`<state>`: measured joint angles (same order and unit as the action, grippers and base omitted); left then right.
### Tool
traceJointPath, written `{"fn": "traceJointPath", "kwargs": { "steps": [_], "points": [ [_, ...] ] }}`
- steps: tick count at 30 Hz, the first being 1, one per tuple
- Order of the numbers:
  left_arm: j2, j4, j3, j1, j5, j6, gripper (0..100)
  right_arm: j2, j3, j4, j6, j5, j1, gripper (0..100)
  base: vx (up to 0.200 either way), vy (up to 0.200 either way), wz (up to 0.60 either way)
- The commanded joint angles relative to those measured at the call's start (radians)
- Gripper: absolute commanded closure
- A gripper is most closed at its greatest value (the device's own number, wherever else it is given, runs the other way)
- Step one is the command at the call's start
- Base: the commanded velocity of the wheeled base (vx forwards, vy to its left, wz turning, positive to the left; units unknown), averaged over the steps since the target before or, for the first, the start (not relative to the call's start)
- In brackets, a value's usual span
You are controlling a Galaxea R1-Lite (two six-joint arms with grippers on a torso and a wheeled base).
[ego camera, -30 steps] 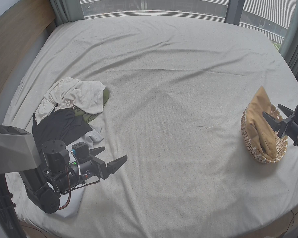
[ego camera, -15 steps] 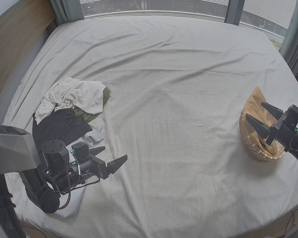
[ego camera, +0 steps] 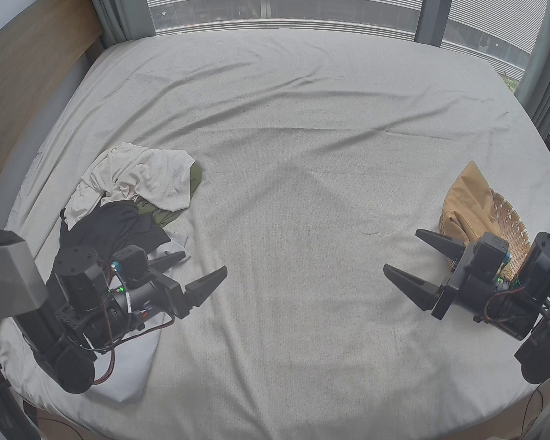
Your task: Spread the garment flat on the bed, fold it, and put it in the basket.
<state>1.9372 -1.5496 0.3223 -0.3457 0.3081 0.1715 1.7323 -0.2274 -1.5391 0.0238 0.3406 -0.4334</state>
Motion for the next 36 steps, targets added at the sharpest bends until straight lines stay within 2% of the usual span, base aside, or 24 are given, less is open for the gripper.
{"fn": "traceJointPath", "kwargs": {
  "steps": [1,5,7,8,10,12,14,15,16,19,20,21,25,26,28,32,36],
  "points": [
    [-0.265,0.0,-0.077,-0.012,-0.004,0.013,0,-0.102,0.017,0.002,0.013,-0.066,-0.09,0,0.0,0.0,0.0],
    [-0.391,0.002,-0.177,-0.009,-0.009,0.016,0,-0.194,0.066,0.014,0.013,-0.08,-0.088,0,0.0,0.0,0.0],
    [-0.391,0.002,-0.177,-0.009,-0.009,0.016,0,-0.194,0.066,0.014,0.013,-0.08,-0.088,0,0.0,0.0,0.0],
    [-0.509,0.02,-0.263,-0.001,-0.01,0.016,0,-0.28,0.14,0.016,0.013,-0.083,-0.07,0,0.0,0.0,0.0],
    [-0.56,0.031,-0.321,0.001,-0.01,0.016,0,-0.3,0.16,0.019,0.013,-0.083,-0.062,0,0.0,0.0,0.0],
    [-0.61,0.077,-0.322,0.002,-0.018,0.02,0,-0.399,0.224,0.051,0.013,-0.081,-0.031,0,0.0,0.0,0.0],
    [-0.705,0.181,-0.322,0.001,-0.047,0.029,0,-0.496,0.227,0.146,0.016,-0.089,-0.027,0,0.0,0.0,0.0],
    [-0.761,0.246,-0.322,-0.002,-0.049,0.031,0,-0.496,0.227,0.146,0.016,-0.089,-0.027,0,0.0,0.0,0.0],
    [-0.773,0.263,-0.322,-0.004,-0.049,0.031,0,-0.576,0.226,0.225,0.019,-0.104,-0.025,0,0.0,0.0,0.0],
    [-0.9,0.497,-0.322,-0.009,-0.052,0.022,0,-0.714,0.215,0.389,0.024,-0.117,-0.024,0,0.0,0.0,0.0],
    [-0.919,0.526,-0.322,-0.009,-0.052,0.022,0,-0.735,0.214,0.409,0.025,-0.118,-0.022,0,0.0,0.0,0.0],
    [-0.995,0.632,-0.322,-0.009,-0.05,0.028,0,-0.786,0.215,0.452,0.033,-0.121,-0.01,0,0.0,0.0,0.0],
    [-1.175,0.853,-0.322,-0.007,-0.05,0.034,0,-0.881,0.224,0.548,0.054,-0.123,0.042,0,0.0,0.0,0.0],
    [-1.175,0.853,-0.322,-0.007,-0.05,0.034,0,-0.886,0.224,0.551,0.054,-0.123,0.045,0,0.0,0.0,0.0],
    [-1.299,0.98,-0.321,-0.002,-0.052,0.037,0,-0.979,0.224,0.625,0.062,-0.12,0.068,0,0.0,0.0,0.0],
    [-1.413,1.083,-0.319,-0.001,-0.061,0.037,0,-1.079,0.221,0.732,0.071,-0.124,0.087,0,0.0,0.0,0.0],
    [-1.514,1.175,-0.321,0.002,-0.067,0.045,0,-1.191,0.217,0.84,0.071,-0.12,0.154,0,0.0,0.0,0.0]
  ]
}}
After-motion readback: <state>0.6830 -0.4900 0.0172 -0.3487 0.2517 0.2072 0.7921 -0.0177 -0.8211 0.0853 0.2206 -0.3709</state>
